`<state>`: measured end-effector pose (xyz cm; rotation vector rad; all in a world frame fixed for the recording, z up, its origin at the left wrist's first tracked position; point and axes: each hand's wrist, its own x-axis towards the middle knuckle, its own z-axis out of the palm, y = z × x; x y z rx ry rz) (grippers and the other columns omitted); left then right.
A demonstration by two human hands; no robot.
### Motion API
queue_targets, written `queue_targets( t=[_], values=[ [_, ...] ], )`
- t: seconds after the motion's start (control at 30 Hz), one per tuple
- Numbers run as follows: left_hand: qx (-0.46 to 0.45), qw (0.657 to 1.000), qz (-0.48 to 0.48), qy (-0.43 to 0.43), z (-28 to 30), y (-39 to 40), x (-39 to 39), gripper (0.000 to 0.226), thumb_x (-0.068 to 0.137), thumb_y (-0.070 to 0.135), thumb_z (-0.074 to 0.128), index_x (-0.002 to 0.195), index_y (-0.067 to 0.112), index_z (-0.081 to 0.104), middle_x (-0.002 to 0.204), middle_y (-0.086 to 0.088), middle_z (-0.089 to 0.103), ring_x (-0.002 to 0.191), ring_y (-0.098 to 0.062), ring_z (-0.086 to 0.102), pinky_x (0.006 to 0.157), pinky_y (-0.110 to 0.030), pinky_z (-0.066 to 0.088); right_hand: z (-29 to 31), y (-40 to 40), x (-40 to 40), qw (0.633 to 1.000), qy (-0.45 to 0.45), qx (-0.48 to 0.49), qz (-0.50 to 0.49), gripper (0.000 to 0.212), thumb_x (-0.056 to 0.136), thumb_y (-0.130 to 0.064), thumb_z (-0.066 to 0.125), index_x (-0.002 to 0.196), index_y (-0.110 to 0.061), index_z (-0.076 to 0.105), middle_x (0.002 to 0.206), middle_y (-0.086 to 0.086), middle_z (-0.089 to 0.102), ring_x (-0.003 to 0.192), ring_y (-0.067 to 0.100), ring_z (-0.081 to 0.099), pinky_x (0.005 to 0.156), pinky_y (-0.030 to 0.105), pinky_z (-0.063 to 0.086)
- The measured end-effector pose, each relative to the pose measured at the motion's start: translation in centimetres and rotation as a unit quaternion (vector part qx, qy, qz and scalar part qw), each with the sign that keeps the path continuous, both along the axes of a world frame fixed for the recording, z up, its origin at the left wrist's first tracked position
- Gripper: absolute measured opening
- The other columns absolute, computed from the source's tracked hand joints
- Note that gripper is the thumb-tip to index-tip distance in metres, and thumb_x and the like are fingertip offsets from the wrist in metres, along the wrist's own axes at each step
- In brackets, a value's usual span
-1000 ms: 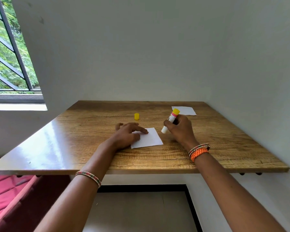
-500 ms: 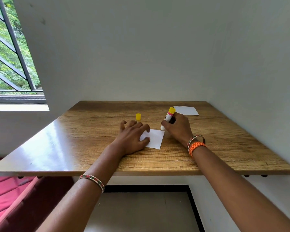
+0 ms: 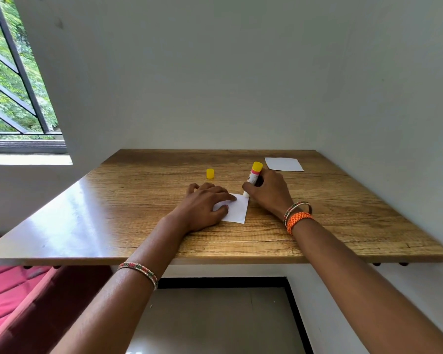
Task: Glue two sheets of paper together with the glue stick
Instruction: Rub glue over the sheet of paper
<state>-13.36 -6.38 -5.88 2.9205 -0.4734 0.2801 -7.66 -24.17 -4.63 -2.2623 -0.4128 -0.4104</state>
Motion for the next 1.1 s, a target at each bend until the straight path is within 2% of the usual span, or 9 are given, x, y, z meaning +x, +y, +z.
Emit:
queue_targets(
  t=[0.1, 0.27, 0.47, 0.67, 0.8, 0.9, 1.0, 1.1],
  values=[
    [-0.003, 1.000, 0.004, 0.004, 0.1, 0.0, -0.1, 0.056, 0.082, 0.047, 0.026, 0.132, 0.036, 0.047, 0.142, 0.008, 0.045, 0.133, -0.015, 0.031, 0.106, -0.044, 0.015, 0.0, 0.1, -0.6, 0.999, -0.023, -0.028, 0.013, 0.024, 0.079, -0.030, 0.067, 0.094, -0.012, 0.063, 0.090, 0.007, 0.069, 0.080, 0.019, 0.061, 0.078, 0.041, 0.052],
    [-0.004, 1.000, 0.007, 0.008, 0.0, 0.0, 0.1, 0.056, 0.082, 0.047, 0.026, 0.132, 0.037, 0.047, 0.142, 0.009, 0.044, 0.131, -0.016, 0.031, 0.106, -0.045, 0.014, 0.0, 0.1, -1.3, 0.999, -0.033, -0.022, 0.024, 0.019, 0.077, -0.032, 0.068, 0.081, -0.014, 0.063, 0.075, -0.001, 0.062, 0.073, 0.020, 0.061, 0.074, 0.043, 0.052],
    [-0.001, 1.000, 0.014, 0.007, 0.0, 0.0, 0.2, 0.055, 0.082, 0.048, 0.026, 0.133, 0.037, 0.046, 0.144, 0.008, 0.042, 0.133, -0.018, 0.030, 0.106, -0.045, 0.014, 0.1, 0.0, -2.6, 0.998, -0.013, 0.010, 0.053, 0.015, 0.076, -0.028, 0.070, 0.078, -0.015, 0.062, 0.075, 0.002, 0.064, 0.069, 0.018, 0.060, 0.063, 0.034, 0.050],
    [0.002, 1.000, 0.019, 0.004, 0.0, 0.0, 0.1, 0.057, 0.081, 0.047, 0.027, 0.132, 0.033, 0.047, 0.144, 0.007, 0.043, 0.132, -0.019, 0.030, 0.106, -0.045, 0.015, 0.2, 0.2, -4.2, 0.997, -0.010, 0.021, 0.072, 0.022, 0.075, -0.027, 0.071, 0.080, -0.007, 0.066, 0.073, 0.006, 0.065, 0.068, 0.022, 0.062, 0.064, 0.039, 0.051],
    [0.007, 1.000, 0.016, 0.001, 0.0, 0.0, 0.1, 0.058, 0.081, 0.048, 0.026, 0.133, 0.035, 0.046, 0.145, 0.006, 0.042, 0.132, -0.020, 0.030, 0.104, -0.045, 0.017, 0.1, 0.1, -5.6, 0.995, -0.013, 0.021, 0.093, 0.021, 0.074, -0.028, 0.071, 0.075, -0.008, 0.065, 0.069, 0.005, 0.063, 0.063, 0.019, 0.058, 0.058, 0.037, 0.048],
    [0.004, 1.000, 0.018, 0.003, 0.0, 0.0, 0.1, 0.058, 0.080, 0.048, 0.026, 0.133, 0.036, 0.046, 0.145, 0.007, 0.042, 0.132, -0.020, 0.030, 0.103, -0.044, 0.017, 0.2, 0.0, -6.3, 0.994, 0.002, 0.028, 0.102, 0.019, 0.076, -0.028, 0.071, 0.076, -0.011, 0.064, 0.066, -0.003, 0.060, 0.063, 0.014, 0.057, 0.057, 0.029, 0.045],
    [-0.006, 1.000, 0.020, 0.003, 0.0, 0.0, 0.0, 0.058, 0.080, 0.048, 0.027, 0.133, 0.034, 0.046, 0.145, 0.006, 0.043, 0.132, -0.020, 0.029, 0.104, -0.044, 0.017, 0.3, -0.2, -6.3, 0.991, 0.014, 0.091, 0.095, 0.011, 0.079, -0.020, 0.069, 0.072, -0.016, 0.061, 0.064, -0.009, 0.057, 0.058, 0.007, 0.054, 0.052, 0.015, 0.040],
    [-0.027, 0.999, 0.018, 0.000, -0.2, 0.1, -0.1, 0.055, 0.081, 0.047, 0.030, 0.131, 0.035, 0.049, 0.142, 0.007, 0.045, 0.133, -0.020, 0.029, 0.105, -0.043, 0.017, 0.4, -0.5, -5.7, 0.975, 0.028, 0.208, 0.070, 0.011, 0.080, -0.017, 0.069, 0.075, -0.023, 0.061, 0.072, -0.007, 0.063, 0.067, 0.008, 0.060, 0.064, 0.023, 0.049]
  ],
)
